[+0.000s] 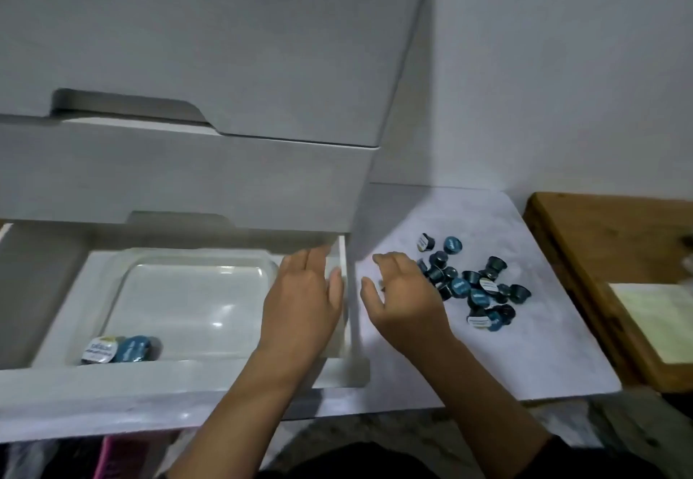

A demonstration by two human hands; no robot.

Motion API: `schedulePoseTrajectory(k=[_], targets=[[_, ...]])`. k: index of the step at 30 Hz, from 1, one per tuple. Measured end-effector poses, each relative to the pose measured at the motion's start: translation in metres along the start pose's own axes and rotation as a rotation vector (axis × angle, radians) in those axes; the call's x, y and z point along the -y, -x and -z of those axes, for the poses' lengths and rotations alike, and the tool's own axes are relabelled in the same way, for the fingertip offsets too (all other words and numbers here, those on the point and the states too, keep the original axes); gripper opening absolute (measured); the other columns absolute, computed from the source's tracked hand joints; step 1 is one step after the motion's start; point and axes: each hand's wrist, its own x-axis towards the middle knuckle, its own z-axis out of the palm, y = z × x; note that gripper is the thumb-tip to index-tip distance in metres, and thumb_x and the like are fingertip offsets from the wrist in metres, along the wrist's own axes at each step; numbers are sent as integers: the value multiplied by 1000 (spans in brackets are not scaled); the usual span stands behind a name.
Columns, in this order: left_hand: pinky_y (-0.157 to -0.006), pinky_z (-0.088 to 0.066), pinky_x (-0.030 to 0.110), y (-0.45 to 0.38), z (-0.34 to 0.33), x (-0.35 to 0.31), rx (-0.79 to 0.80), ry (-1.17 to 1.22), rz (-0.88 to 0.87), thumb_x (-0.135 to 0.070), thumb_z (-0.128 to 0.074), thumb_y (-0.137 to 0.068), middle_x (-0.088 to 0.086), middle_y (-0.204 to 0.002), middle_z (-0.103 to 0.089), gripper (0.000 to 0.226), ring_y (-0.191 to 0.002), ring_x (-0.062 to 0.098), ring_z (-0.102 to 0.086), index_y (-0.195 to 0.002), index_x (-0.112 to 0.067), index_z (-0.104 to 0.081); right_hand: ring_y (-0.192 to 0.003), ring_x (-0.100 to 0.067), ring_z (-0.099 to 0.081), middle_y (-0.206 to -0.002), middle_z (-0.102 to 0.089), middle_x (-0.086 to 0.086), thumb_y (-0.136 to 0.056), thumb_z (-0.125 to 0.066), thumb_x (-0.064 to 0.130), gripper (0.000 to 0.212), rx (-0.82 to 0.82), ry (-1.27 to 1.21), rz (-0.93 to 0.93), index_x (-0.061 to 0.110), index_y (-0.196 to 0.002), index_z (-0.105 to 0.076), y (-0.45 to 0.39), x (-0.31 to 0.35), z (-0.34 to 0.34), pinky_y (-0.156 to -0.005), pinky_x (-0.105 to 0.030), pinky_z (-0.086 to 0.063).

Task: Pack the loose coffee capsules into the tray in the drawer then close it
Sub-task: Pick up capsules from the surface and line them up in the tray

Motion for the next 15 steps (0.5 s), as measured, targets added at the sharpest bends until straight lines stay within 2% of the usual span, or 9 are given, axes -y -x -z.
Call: schedulePoseTrajectory(k=[3,6,10,15], targets=[[-96,-41,28,7,-36,-45,26,54,-16,-28,-47,-93,8,-124,-59,37,-117,23,-51,-126,-14,-52,-69,-28,-59,-79,-65,-13,-84,-54,13,17,-11,65,49,0,-85,-63,21,-56,8,-54,-32,-52],[-92,-43,26,16,-64,-76,63,111,17,-27,-49,-93,6,-123,-60,35,-112,21,-55,-125,-15,-53,-61,-27,-60,-72,-65,-13,-75,-58,5,11,44,92,113,-3,-78,-64,38,-94,15,-43,-29,-50],[-78,-43,24,17,-99,-92,144,159,111,-23,-49,-92,8,-109,-65,26,-96,20,-60,-115,-14,-57,-58,-29,-62,-75,-65,-15,-74,-53,18,24,243,-125,-116,2,-86,-65,54,-132,6,-46,-28,-53],[-82,-45,32,9,-143,-83,206,211,316,-15,-50,-90,15,-102,-66,29,-96,30,-61,-117,-8,-56,-64,-33,-64,-79,-65,-18,-68,-64,13,25,427,-235,-247,1,-90,-66,56,-157,-17,-55,-31,-54]])
